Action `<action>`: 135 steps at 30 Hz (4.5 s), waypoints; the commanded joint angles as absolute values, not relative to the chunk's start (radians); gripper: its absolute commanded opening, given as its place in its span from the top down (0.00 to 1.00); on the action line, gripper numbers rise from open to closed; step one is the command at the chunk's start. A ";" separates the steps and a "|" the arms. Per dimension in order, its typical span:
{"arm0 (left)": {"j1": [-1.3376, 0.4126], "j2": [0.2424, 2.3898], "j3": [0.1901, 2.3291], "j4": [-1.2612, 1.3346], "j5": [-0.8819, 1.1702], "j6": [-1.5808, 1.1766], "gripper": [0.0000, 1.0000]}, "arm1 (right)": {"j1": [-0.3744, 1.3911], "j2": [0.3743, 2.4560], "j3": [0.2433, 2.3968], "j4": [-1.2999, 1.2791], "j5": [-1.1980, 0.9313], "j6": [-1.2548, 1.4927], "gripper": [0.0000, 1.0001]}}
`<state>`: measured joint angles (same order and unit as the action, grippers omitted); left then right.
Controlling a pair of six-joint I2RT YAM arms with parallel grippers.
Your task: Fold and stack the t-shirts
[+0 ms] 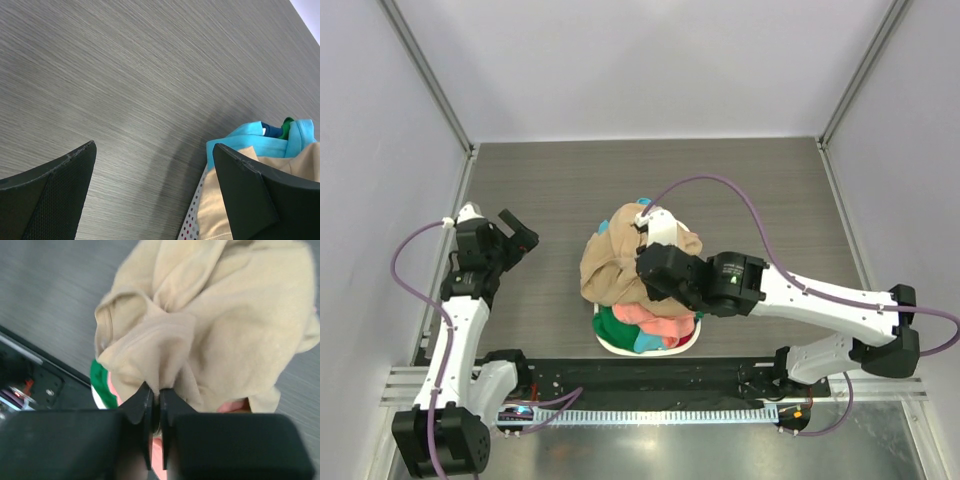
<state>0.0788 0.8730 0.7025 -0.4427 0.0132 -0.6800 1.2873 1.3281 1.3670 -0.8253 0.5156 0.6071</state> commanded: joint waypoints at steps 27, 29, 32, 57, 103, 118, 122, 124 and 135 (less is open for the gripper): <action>-0.640 1.297 0.710 -0.312 -0.038 -0.756 0.29 | 1.289 0.775 1.395 -0.393 1.709 -0.106 0.99; -0.652 1.337 0.721 -0.304 -0.044 -0.765 0.48 | 1.290 0.707 1.376 -0.391 1.675 -0.075 0.99; -0.652 1.376 0.777 -0.386 -0.133 -0.761 1.00 | 1.289 0.669 1.341 -0.394 1.672 -0.066 0.99; 0.181 2.509 2.469 -0.943 -0.394 -0.195 1.00 | 1.229 1.077 1.005 -0.549 1.014 0.456 0.99; -0.250 2.537 2.458 -0.882 -0.216 -0.428 0.00 | 1.066 0.991 0.925 -0.587 0.753 0.449 0.99; -0.074 2.219 2.068 -0.833 -0.137 -0.442 0.00 | 1.049 1.123 1.018 -0.503 0.732 0.379 0.99; -0.118 1.972 1.866 -0.778 -0.130 -0.482 0.00 | 0.991 1.238 1.182 -0.502 0.595 0.319 0.99; -0.120 1.829 1.784 -0.767 -0.132 -0.508 0.00 | 0.954 1.299 1.332 -0.500 0.484 0.285 0.99; -0.112 1.275 1.327 -0.787 -0.163 -0.405 0.00 | 0.937 1.738 2.612 -0.752 0.297 0.032 0.99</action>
<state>-0.1188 1.3380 1.4170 -0.7753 -0.1383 -0.4576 0.9306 1.8145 2.3932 -0.7261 0.3248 0.1295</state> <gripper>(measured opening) 0.996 0.046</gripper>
